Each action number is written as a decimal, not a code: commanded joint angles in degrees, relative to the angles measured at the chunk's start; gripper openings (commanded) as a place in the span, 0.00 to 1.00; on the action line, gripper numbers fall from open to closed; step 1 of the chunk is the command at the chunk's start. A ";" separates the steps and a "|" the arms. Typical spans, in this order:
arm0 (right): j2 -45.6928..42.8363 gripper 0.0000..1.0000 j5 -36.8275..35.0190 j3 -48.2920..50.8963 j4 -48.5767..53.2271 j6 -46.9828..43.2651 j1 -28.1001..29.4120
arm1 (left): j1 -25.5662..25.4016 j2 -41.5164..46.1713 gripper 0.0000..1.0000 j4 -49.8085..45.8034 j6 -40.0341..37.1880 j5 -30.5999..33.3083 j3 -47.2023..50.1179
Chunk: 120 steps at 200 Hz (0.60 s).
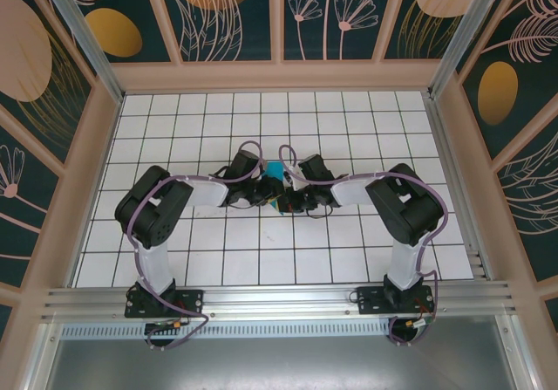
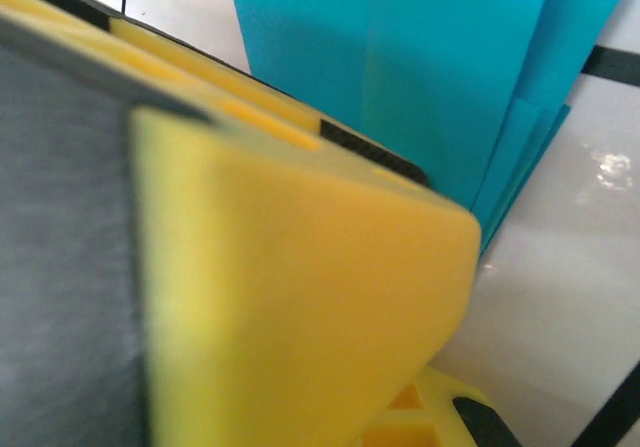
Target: Fold a paper plane with a square sheet of paper (fold left side to right side)
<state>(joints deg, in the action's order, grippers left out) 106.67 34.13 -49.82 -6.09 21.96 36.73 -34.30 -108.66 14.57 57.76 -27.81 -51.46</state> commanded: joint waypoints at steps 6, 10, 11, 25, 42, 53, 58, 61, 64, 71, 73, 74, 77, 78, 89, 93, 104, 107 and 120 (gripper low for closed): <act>4.18 0.00 -5.97 1.84 9.33 -1.34 0.22 | -0.32 -2.79 0.32 -4.34 -2.07 4.68 -1.89; 4.17 0.01 -6.08 1.83 9.59 -1.47 0.26 | -0.25 -3.06 0.32 -5.09 -2.46 5.36 -2.34; 4.16 0.00 -6.09 1.83 9.64 -1.47 0.27 | -0.20 -3.14 0.32 -5.26 -2.51 5.51 -2.42; 4.17 0.00 -6.61 1.80 10.29 -1.78 0.43 | 0.09 -3.89 0.32 -6.14 -3.19 7.03 -3.71; 4.04 0.00 -6.61 2.07 10.36 -2.00 0.62 | 0.79 -4.55 0.32 -7.53 -4.12 8.37 -5.29; 4.03 0.00 -6.62 2.22 10.32 -2.01 0.62 | 1.49 -4.61 0.32 -8.81 -4.87 9.49 -6.37; 4.00 0.00 -6.70 2.32 10.36 -2.00 0.62 | 1.89 -4.50 0.32 -9.07 -5.15 9.74 -6.54; 4.05 0.00 -6.59 2.37 10.33 -1.99 0.62 | 2.09 -4.45 0.32 -9.27 -5.34 9.95 -6.71; 4.01 0.00 -6.62 2.40 10.38 -2.00 0.62 | 2.35 -4.45 0.32 -9.42 -5.49 10.09 -6.76; 3.90 0.00 -6.53 2.46 10.34 -1.98 0.62 | 3.05 -4.34 0.32 -9.62 -5.85 10.32 -7.10; 3.90 0.00 -6.53 2.52 10.36 -2.00 0.62 | 3.31 -4.36 0.32 -9.71 -5.98 10.32 -7.19; 3.94 0.00 -6.53 2.48 10.33 -2.00 0.62 | 3.38 -4.36 0.32 -9.72 -6.03 10.32 -7.26; 3.91 0.00 -6.58 2.52 10.32 -1.99 0.62 | 3.72 -4.37 0.32 -9.78 -6.31 10.37 -7.48; 3.90 0.00 -6.60 2.53 10.36 -2.00 0.62 | 3.81 -4.41 0.32 -9.84 -6.37 10.34 -7.54; 4.03 0.00 -6.53 2.58 10.36 -2.05 0.63 | 4.95 -4.74 0.32 -10.57 -7.32 10.32 -8.71; 4.03 0.00 -6.53 2.55 10.47 -2.09 0.62 | 5.32 -4.92 0.32 -10.74 -7.67 10.33 -9.17; 4.03 0.00 -6.50 2.59 10.65 -2.13 0.62 | 6.27 -5.55 0.32 -11.26 -8.49 10.32 -10.72; 3.99 0.00 -6.42 2.65 10.61 -2.17 0.64 | 6.51 -5.77 0.33 -11.57 -8.68 10.32 -11.21; 3.99 0.00 -6.53 2.69 10.67 -2.18 0.62 | 7.50 -6.99 0.33 -12.51 -9.72 10.19 -13.31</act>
<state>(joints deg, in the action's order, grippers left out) 106.72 33.91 -50.00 -5.72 21.34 36.86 -30.68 -112.46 4.45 52.42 -24.95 -61.01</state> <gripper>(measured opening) 0.057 0.328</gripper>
